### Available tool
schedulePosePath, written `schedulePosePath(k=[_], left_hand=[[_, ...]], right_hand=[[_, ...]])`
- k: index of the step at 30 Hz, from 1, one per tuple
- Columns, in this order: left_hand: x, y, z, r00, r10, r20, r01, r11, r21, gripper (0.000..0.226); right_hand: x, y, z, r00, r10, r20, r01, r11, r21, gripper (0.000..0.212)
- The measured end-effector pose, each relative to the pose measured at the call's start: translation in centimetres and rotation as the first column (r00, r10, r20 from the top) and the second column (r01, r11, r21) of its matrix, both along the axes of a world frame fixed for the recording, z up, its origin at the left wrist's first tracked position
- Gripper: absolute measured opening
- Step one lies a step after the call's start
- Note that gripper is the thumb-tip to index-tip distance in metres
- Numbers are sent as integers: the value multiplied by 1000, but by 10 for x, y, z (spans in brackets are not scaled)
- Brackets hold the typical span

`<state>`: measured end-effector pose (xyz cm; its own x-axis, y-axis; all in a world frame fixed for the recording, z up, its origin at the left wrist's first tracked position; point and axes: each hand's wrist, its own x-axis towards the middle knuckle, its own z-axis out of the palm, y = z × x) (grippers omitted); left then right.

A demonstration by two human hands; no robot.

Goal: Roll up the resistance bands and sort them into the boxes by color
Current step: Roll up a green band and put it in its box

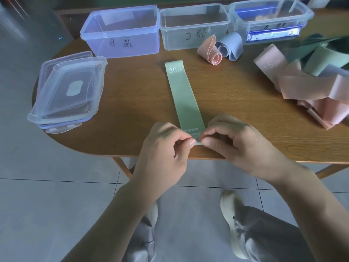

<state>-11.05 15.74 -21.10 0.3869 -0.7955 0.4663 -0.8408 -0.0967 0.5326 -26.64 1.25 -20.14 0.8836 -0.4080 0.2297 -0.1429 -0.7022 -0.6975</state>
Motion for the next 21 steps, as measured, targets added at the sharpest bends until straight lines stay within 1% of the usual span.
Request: schedulePosePath(k=[5, 8, 11, 15, 18, 21], left_hand=[[-3, 0, 2, 997, 1, -72, -3, 1000, -20, 9], [-5, -2, 2, 996, -4, -88, 2, 1000, -21, 11], [-2, -2, 4, 996, -39, -80, 38, 999, -18, 11], [3, 0, 3, 996, -90, -15, 89, 996, -31, 7], [6, 3, 2, 993, -115, -41, 113, 993, -31, 1], [9, 5, -2, 996, -80, -47, 79, 996, -27, 11]], right_hand=[[4, 2, 0, 998, -58, 25, 58, 998, -3, 6], [7, 4, 3, 996, -89, 16, 89, 996, 8, 5], [9, 4, 6, 993, -115, -12, 116, 993, 24, 3], [11, 3, 9, 982, -169, -78, 174, 983, 63, 8], [14, 4, 10, 978, -186, -94, 191, 981, 41, 10], [15, 5, 10, 975, -199, -96, 202, 979, 23, 10]])
